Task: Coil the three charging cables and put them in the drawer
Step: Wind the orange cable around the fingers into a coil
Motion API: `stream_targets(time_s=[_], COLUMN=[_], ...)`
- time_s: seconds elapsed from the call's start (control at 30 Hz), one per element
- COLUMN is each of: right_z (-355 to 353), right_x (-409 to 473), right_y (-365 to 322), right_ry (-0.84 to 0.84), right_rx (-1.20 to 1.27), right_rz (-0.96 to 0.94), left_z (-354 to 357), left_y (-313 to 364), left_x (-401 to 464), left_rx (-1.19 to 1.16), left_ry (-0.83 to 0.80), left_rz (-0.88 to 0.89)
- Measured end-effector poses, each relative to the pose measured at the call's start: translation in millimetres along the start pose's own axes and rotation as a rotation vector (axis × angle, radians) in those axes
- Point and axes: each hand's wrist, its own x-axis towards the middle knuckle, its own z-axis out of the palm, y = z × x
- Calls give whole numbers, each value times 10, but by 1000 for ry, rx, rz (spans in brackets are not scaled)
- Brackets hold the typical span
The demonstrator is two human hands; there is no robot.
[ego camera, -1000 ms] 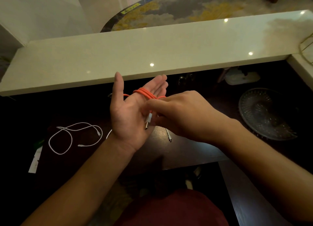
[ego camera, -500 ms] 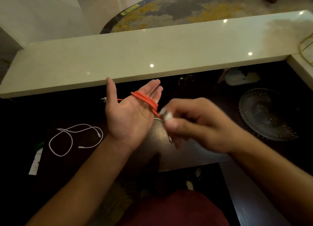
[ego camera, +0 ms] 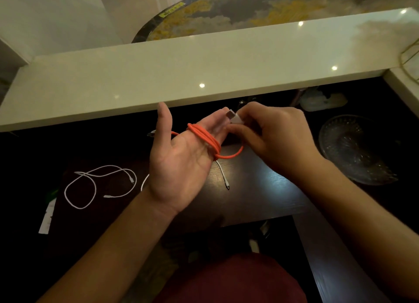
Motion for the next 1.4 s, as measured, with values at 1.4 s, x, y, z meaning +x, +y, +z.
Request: stream_targets(time_s=[1.4], right_z=[-37], right_x=[-52], right_y=[-196], right_ry=[-61], right_rx=[1009], right_rz=[446], left_z=[121], left_y=[86], left_x=[-8], left_rx=[222], left_ry=[-34], left_rz=[52])
